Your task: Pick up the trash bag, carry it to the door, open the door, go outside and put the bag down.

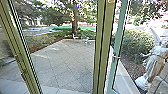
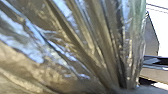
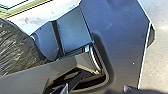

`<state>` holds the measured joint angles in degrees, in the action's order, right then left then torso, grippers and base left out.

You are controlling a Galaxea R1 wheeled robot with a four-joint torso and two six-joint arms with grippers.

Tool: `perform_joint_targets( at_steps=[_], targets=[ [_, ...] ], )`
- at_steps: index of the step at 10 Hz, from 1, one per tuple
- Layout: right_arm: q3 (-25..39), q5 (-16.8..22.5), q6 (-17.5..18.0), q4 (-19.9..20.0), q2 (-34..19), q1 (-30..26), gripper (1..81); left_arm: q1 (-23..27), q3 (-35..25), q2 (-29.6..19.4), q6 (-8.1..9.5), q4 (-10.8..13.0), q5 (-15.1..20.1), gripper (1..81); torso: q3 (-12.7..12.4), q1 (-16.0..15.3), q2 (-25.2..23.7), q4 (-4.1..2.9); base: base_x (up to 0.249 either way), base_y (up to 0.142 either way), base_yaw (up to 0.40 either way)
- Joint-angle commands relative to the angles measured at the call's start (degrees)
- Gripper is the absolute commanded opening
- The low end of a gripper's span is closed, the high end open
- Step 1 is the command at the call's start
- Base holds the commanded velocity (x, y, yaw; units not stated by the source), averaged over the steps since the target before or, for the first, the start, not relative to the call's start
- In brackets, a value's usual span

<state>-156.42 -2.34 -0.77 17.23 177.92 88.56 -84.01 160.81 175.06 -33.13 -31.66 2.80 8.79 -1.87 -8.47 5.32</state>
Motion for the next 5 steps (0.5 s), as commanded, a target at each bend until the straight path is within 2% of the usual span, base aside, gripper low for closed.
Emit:
perform_joint_targets(
  at_steps=[1, 5],
  targets=[
    [0.33, 3.75, -0.37, -0.61, 0.97, -2.55, 81.1, 3.1, 0.04, -0.32, -0.44, 0.45, 3.7, 1.0, 0.0, 0.0, 0.0, 0.0, 0.0, 0.0, -0.227],
    [0.33, 3.75, -0.29, -0.61, 1.14, -2.55, 81.1, 3.1, 0.04, -0.41, -0.44, 0.46, 3.7, 1.0, 0.0, 0.0, 0.0, 0.0, 0.0, 0.0, -0.227]
  ],
)
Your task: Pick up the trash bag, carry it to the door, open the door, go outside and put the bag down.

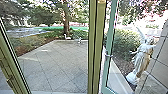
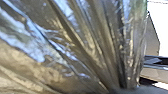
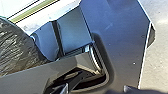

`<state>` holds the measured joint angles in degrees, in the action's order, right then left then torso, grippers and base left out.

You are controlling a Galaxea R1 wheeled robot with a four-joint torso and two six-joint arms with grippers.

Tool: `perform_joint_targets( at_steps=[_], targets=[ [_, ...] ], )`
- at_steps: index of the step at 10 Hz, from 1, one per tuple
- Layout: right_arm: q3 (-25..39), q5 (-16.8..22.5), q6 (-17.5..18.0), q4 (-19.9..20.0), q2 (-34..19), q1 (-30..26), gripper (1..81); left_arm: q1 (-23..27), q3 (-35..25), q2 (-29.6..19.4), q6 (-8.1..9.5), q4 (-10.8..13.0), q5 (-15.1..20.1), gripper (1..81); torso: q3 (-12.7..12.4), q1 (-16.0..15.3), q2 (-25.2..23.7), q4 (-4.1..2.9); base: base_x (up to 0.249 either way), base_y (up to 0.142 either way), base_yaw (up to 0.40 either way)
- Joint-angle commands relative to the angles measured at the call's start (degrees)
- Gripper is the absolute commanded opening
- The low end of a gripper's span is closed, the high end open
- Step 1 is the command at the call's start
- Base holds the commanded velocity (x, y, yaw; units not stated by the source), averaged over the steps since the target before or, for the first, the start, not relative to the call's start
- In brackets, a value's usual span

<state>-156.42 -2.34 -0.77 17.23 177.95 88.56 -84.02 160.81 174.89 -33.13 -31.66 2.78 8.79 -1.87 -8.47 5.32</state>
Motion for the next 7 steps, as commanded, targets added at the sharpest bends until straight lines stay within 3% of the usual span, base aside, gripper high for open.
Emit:
perform_joint_targets(
  at_steps=[1, 5, 7],
  targets=[
    [0.33, 3.75, -0.29, -0.61, 1.12, -2.55, 81.1, 3.19, 0.04, -0.24, -0.44, 0.46, 3.72, 1.0, 0.0, 0.0, 0.0, 0.0, 0.0, 0.0, -0.22],
    [0.33, 3.75, -0.29, -0.61, 1.12, -2.47, 81.1, 3.11, 0.04, -0.15, -0.44, 0.46, 3.72, 1.0, 0.0, 0.0, 0.0, 0.0, 0.0, 0.0, -0.2],
    [0.33, 3.75, -0.29, -0.61, 1.12, -2.47, 81.1, 3.11, 0.04, -0.24, -0.44, 0.37, 3.72, 1.0, 0.0, 0.0, 0.0, 0.0, 0.0, 0.0, -0.056]
  ],
)
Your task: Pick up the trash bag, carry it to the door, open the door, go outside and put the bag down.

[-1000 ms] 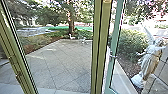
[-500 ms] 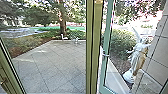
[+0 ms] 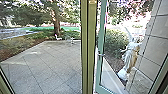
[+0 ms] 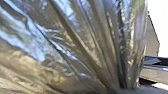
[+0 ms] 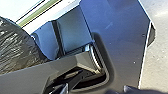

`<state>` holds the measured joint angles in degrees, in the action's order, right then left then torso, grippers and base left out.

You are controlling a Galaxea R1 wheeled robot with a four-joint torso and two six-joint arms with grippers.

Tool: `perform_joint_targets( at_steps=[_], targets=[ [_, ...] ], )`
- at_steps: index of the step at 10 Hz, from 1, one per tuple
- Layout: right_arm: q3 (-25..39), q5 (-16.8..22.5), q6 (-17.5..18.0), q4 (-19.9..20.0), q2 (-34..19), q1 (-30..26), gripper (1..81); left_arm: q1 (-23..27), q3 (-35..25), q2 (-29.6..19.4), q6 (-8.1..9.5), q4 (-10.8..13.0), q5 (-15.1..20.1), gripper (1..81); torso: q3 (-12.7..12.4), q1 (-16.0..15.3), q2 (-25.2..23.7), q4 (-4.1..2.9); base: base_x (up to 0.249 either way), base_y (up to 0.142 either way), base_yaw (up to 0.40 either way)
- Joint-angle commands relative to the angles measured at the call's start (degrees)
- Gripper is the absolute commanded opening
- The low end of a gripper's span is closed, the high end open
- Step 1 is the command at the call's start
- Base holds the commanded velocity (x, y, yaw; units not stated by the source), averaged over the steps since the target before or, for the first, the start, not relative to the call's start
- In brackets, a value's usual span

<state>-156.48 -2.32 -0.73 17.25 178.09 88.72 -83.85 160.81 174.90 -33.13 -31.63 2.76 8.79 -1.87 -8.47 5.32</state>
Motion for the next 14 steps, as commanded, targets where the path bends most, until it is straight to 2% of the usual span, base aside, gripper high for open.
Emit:
perform_joint_targets(
  at_steps=[1, 4, 14],
  targets=[
    [0.4, 3.72, -0.32, -0.64, 0.97, -2.54, 81.1, 3.02, 0.04, -0.25, -0.44, 0.35, 3.75, 1.0, 0.0, 0.0, 0.0, 0.0, 0.0, 0.0, 0.0],
    [0.4, 3.72, -0.32, -0.64, 0.97, -2.62, 81.1, 3.02, 0.04, -0.16, -0.35, -0.36, 3.66, 1.0, 0.0, 0.0, 0.0, 0.0, 0.0, 0.0, 0.0],
    [0.31, 3.72, -0.32, -0.64, 0.97, -2.54, 81.1, 2.94, 0.04, -0.25, -0.26, -0.09, 3.57, 1.0, 0.0, 0.0, 0.0, 0.0, 0.0, -0.006, 0.0]
  ],
)
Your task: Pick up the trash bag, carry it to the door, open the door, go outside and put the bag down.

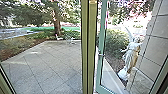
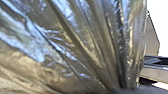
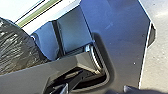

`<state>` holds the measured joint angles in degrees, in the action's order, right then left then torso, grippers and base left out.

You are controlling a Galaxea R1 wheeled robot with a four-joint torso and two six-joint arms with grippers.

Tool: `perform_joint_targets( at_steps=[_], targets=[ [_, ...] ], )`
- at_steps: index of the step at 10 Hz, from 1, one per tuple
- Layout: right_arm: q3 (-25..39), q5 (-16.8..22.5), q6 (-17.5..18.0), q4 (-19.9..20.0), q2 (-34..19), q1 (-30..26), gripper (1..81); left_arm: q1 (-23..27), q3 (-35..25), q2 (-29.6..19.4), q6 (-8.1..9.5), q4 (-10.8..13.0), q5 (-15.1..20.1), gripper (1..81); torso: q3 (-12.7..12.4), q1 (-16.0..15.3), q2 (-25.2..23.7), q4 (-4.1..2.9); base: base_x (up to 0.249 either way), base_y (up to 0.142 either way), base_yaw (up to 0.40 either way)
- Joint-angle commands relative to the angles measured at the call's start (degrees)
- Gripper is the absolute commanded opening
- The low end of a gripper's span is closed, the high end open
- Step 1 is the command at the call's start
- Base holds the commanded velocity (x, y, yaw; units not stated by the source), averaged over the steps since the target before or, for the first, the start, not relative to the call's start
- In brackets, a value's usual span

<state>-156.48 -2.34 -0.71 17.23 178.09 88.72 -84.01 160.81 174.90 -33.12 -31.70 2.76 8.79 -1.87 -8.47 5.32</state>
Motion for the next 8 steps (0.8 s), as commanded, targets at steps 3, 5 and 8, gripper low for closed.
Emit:
perform_joint_targets(
  at_steps=[3, 5, 8],
  targets=[
    [0.31, 3.75, -0.35, -0.61, 0.97, -2.54, 81.1, 3.1, 0.04, -0.25, -0.28, 0.06, 3.57, 1.0, 0.0, 0.02, -0.02, 0.0, 0.0, -0.084, 0.0],
    [0.4, 3.75, -0.35, -0.61, 0.97, -2.62, 81.1, 3.19, 0.04, -0.25, -0.28, 0.05, 3.66, 1.0, 0.0, 0.05, -0.02, 0.0, 0.0, -0.084, 0.0],
    [0.4, 3.75, -0.35, -0.61, 0.97, -2.62, 81.1, 3.1, 0.04, -0.16, -0.28, 0.32, 3.66, 1.0, -0.02, 0.05, -0.04, 0.0, 0.0, -0.093, 0.0]
  ],
)
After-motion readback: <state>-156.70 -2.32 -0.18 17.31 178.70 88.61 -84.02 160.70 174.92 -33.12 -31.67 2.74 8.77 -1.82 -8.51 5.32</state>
